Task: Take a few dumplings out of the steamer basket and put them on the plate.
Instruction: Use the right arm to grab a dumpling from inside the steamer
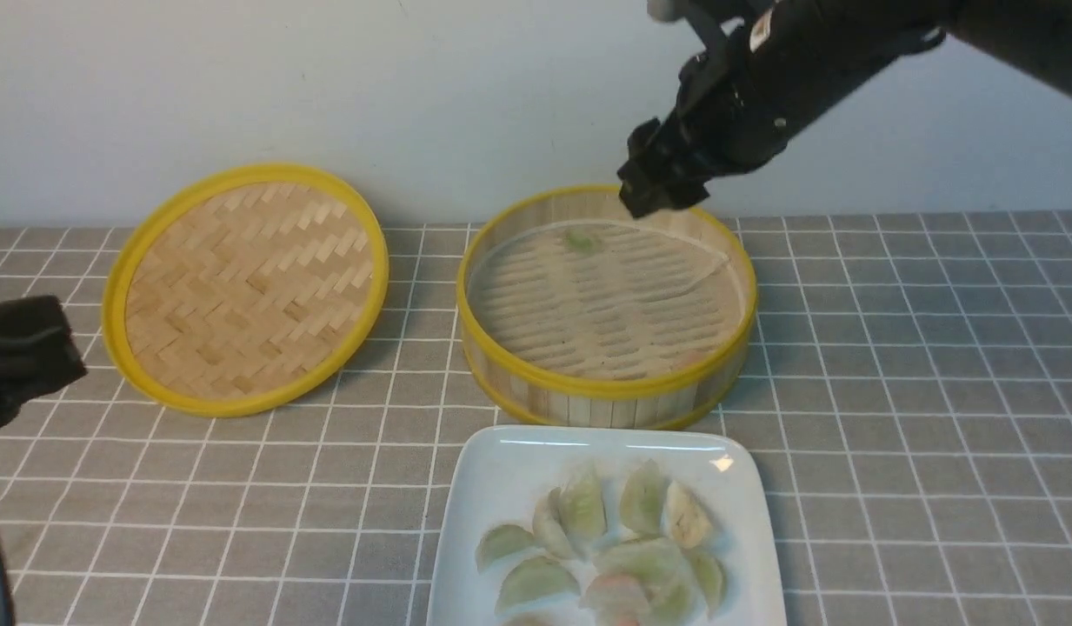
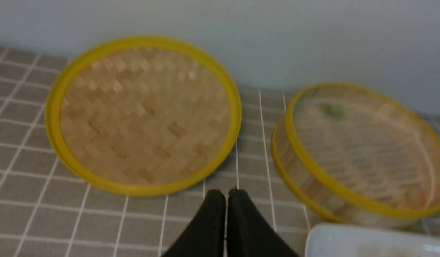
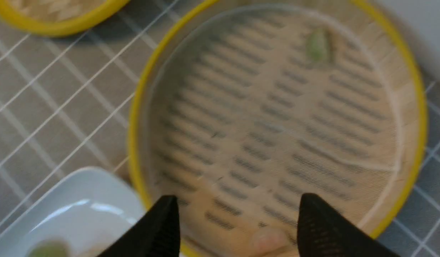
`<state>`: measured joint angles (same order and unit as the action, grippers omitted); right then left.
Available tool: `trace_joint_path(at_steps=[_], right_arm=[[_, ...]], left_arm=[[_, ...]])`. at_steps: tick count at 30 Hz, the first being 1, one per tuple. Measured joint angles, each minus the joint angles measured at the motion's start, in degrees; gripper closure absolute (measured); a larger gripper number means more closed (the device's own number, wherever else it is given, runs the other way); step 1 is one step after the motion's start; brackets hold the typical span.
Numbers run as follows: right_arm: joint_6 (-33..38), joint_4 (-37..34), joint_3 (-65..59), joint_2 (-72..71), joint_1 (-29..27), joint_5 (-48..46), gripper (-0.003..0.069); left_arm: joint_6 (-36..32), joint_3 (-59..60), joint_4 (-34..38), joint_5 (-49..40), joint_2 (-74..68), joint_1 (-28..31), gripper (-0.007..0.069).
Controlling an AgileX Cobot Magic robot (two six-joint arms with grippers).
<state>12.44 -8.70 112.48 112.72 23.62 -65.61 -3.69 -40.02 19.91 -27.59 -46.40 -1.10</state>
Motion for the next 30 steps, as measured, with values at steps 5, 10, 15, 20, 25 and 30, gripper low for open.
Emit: trace_joint_path(at_steps=[5,10,15,20,25,30], right_arm=[[1.23,-1.34,20.28,17.18,-1.58,-4.99,0.0378],[1.59,-2.28,28.96,26.45,-1.48,-5.78,0.0397],[1.71,-2.33,33.54,33.39,-1.48,-1.00,0.0378],[2.30,-1.66,33.85,36.03,-1.48,4.19,0.0328],[3.39,-0.83,33.92,38.23,-1.92,10.01,0.0286],[5.44,-1.31,33.92,38.28,-2.58,11.41,0.0284]], left_arm=[[-6.94,-8.06,2.82,-12.64,-12.32,0.00,0.0629],[-10.28,-9.95,5.00,-17.02,-16.53,0.00,0.0629],[-11.32,-10.18,5.31,-18.39,-16.77,0.00,0.0629],[-11.37,-10.22,5.31,-20.75,-16.77,0.00,0.0629],[-11.37,-10.28,5.31,-21.99,-16.77,0.00,0.0629],[-11.37,-10.28,5.31,-22.17,-16.77,0.00,0.0629]])
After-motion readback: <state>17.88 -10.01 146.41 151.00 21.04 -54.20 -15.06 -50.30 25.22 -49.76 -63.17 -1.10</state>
